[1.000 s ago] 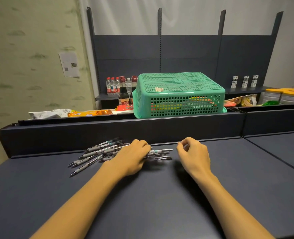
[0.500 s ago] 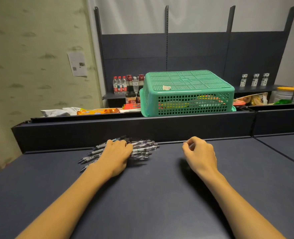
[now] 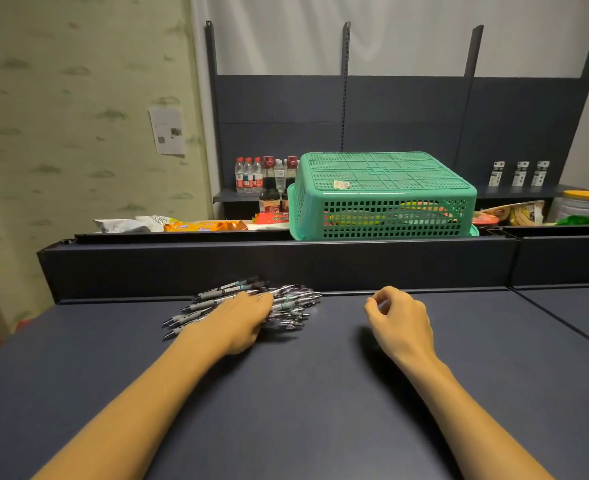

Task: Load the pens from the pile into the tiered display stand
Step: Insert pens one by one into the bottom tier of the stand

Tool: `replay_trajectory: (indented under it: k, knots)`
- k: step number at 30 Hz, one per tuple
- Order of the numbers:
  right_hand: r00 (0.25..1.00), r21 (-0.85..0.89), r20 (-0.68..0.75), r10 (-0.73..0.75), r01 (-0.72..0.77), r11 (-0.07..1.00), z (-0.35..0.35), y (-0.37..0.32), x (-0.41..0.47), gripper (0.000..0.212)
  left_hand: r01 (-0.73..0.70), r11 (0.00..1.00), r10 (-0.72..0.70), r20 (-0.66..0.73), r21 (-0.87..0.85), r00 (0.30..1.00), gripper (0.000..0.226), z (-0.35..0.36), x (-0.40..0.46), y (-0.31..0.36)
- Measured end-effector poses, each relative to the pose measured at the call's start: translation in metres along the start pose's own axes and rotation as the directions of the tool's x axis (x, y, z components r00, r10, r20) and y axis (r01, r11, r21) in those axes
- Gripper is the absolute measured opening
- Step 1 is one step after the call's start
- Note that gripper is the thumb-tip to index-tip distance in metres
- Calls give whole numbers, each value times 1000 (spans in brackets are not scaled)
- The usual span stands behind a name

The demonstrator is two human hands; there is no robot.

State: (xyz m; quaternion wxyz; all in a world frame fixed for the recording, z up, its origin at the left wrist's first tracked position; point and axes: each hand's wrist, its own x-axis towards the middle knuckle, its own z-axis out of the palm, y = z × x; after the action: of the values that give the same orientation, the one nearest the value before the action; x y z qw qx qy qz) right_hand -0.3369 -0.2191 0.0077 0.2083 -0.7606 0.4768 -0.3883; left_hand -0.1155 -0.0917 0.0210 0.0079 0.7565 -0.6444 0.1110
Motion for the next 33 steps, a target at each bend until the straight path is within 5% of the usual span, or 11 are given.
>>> replay_trajectory:
  k: [15, 27, 33]
  knots:
    - [999, -30, 2, -32, 32, 999, -4, -2, -11, 15, 9, 987, 13, 135, -160, 991, 39, -10, -3, -1]
    - [995, -108, -104, -2, -9, 994, -1, -10, -38, 16, -193, 920, 161, -120, -340, 980, 13, 4, -19, -32]
    - [993, -127, -120, -6, -9, 992, 3, -18, -43, 16, -184, 974, 173, -93, -131, 981, 19, 0, -39, -49]
